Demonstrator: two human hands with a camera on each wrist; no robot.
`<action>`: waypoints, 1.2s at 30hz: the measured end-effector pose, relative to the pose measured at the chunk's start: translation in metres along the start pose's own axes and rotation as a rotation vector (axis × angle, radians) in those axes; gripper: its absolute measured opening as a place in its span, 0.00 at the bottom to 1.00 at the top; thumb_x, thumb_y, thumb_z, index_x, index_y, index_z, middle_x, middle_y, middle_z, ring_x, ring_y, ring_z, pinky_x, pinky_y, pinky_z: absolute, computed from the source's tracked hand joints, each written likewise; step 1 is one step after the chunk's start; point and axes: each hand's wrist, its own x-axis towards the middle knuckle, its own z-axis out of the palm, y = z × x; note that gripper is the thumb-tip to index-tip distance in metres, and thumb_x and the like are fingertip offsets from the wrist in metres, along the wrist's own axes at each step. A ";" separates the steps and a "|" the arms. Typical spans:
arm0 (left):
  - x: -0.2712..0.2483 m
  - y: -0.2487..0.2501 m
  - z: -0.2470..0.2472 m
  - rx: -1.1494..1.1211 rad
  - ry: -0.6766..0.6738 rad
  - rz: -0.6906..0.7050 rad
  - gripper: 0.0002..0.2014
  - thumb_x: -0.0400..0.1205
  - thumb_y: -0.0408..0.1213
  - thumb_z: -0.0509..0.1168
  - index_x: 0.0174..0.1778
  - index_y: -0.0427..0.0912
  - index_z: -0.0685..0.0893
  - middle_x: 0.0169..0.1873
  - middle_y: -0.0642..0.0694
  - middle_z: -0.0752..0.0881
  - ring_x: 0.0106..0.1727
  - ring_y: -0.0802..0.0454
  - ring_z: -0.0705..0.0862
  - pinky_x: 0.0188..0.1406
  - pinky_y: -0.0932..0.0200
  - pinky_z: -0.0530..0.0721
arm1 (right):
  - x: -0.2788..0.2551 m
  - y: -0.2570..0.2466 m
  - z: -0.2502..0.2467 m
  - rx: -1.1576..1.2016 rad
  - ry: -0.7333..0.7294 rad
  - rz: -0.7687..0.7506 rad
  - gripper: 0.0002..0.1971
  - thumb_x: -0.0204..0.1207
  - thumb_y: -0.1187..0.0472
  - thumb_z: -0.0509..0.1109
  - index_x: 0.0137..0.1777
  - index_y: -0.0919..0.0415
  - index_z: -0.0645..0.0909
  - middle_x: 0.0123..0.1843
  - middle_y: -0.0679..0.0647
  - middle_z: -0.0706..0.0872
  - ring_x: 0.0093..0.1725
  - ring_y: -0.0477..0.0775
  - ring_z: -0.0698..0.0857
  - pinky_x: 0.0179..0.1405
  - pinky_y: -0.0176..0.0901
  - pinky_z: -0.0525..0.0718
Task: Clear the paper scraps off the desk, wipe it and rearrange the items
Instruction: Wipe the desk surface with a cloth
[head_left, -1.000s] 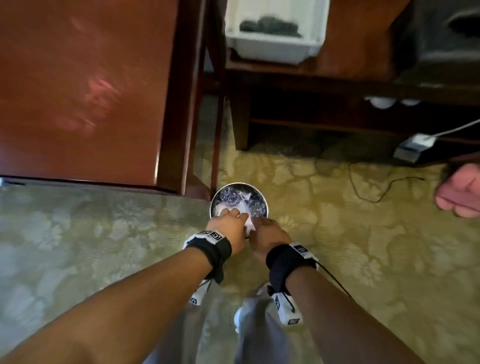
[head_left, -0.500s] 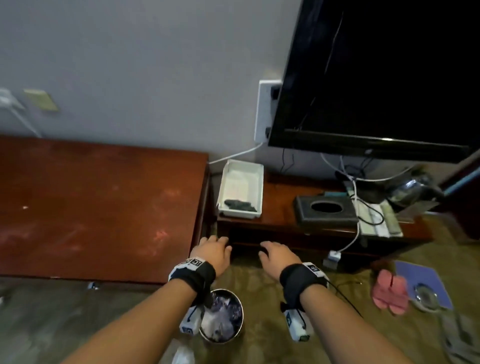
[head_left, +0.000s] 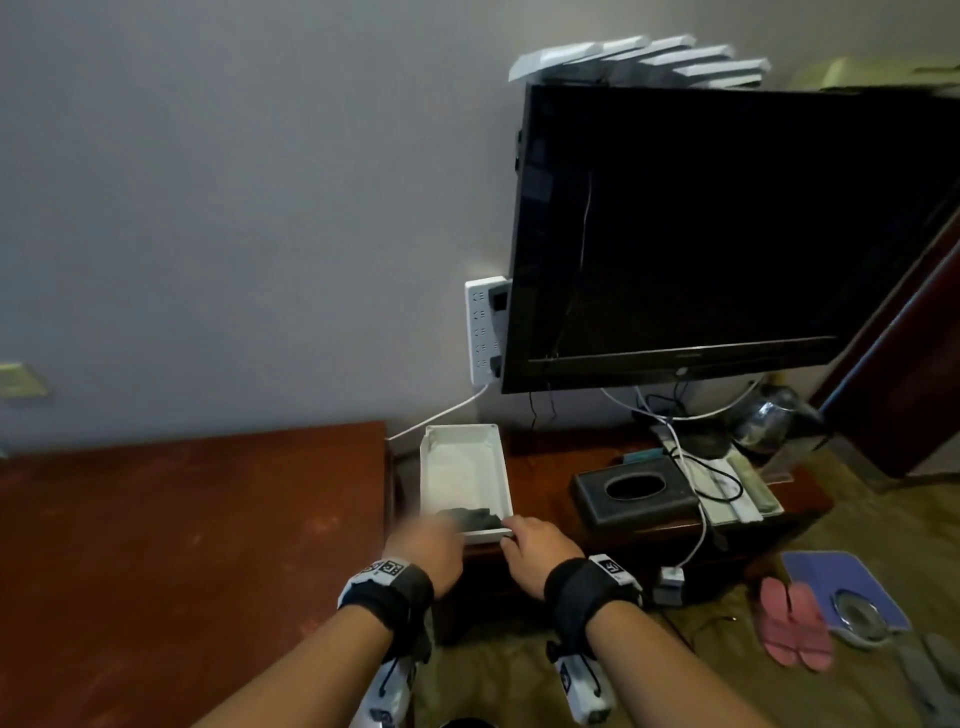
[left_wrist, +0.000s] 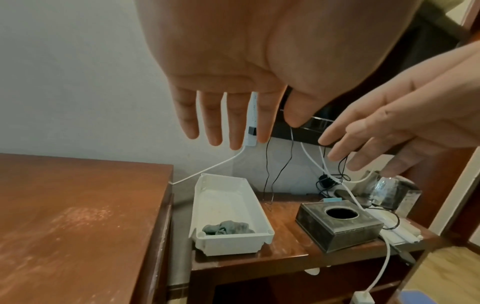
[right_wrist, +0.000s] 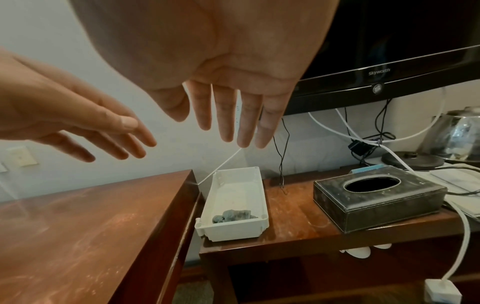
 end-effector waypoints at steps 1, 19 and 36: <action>0.007 -0.005 0.001 -0.013 -0.014 -0.007 0.22 0.88 0.53 0.50 0.75 0.52 0.73 0.69 0.46 0.78 0.70 0.44 0.74 0.68 0.45 0.77 | 0.009 0.003 0.001 -0.002 -0.013 0.007 0.19 0.84 0.50 0.55 0.73 0.49 0.74 0.69 0.54 0.82 0.67 0.59 0.79 0.66 0.53 0.79; 0.153 -0.008 0.074 -0.311 -0.129 -0.411 0.20 0.85 0.47 0.60 0.73 0.49 0.76 0.70 0.45 0.78 0.72 0.45 0.74 0.73 0.54 0.73 | 0.218 0.091 0.011 -0.109 -0.320 -0.150 0.19 0.84 0.52 0.60 0.73 0.54 0.75 0.70 0.56 0.80 0.69 0.59 0.78 0.67 0.51 0.79; 0.244 -0.051 0.165 0.026 -0.470 -0.225 0.17 0.84 0.47 0.58 0.63 0.50 0.86 0.73 0.45 0.71 0.75 0.40 0.63 0.70 0.38 0.60 | 0.314 0.076 0.122 -0.059 -0.590 -0.216 0.15 0.86 0.55 0.60 0.70 0.52 0.77 0.64 0.46 0.80 0.60 0.51 0.80 0.60 0.41 0.76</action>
